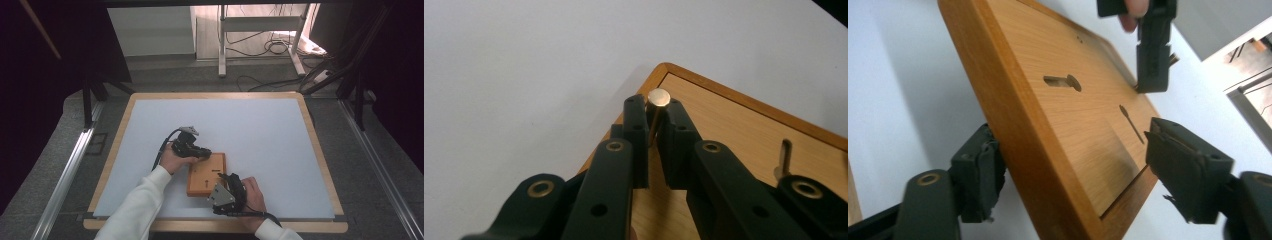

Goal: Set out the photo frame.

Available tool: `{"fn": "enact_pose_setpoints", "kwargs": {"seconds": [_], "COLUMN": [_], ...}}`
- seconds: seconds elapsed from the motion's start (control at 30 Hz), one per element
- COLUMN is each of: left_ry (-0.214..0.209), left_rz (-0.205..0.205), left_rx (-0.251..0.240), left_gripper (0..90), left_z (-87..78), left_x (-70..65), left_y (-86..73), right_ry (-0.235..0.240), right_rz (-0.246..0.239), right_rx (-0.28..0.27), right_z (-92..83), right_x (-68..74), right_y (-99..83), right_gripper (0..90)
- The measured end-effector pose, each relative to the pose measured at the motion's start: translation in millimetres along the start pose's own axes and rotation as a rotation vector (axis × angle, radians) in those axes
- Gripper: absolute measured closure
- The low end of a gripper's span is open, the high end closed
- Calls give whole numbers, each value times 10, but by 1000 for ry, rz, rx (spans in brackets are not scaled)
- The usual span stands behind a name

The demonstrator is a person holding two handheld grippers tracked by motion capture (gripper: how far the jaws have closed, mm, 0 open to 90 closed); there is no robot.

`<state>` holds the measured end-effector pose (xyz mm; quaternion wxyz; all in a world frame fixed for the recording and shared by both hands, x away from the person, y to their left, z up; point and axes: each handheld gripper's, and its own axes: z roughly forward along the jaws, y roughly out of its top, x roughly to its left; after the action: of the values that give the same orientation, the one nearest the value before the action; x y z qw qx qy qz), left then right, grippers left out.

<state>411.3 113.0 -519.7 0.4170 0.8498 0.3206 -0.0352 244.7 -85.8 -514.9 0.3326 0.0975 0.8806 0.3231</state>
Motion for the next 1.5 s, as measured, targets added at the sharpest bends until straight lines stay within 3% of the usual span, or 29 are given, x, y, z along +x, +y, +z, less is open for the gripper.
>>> {"fn": "enact_pose_setpoints", "kwargs": {"seconds": [0.17, 0.37, 0.47, 0.63, 0.9, 1.07, 1.3, 1.5], "left_ry": [-8, 1, 22, 44, 102, 133, 131, 126], "left_rz": [-17, -21, -44, -42, -29, -50, -60, -66], "left_rx": [-12, -30, -72, -131, -168, -187, -174, -172], "left_gripper": [801, 717, 636, 553, 474, 437, 398, 392], "left_z": [1, -18, -86, -292, -621, -761, -867, -881], "left_x": [17, 9, 11, -2, -19, -34, -61, -87], "left_y": [-5, -18, -53, -133, -400, -589, -819, -901], "right_ry": [11, -12, -18, -36, -38, -34, -31, -36], "right_rz": [-4, -15, -5, 0, -13, -10, -1, 6], "right_rx": [-17, -32, -39, -43, -39, -41, -40, -48], "right_z": [-29, -71, -85, -112, -121, -120, -125, -120], "right_x": [-39, -72, -104, -136, -146, -162, -197, -236], "right_y": [39, 54, 54, 48, 46, 50, 64, 93], "right_gripper": [380, 421, 428, 444, 450, 450, 458, 472]}}
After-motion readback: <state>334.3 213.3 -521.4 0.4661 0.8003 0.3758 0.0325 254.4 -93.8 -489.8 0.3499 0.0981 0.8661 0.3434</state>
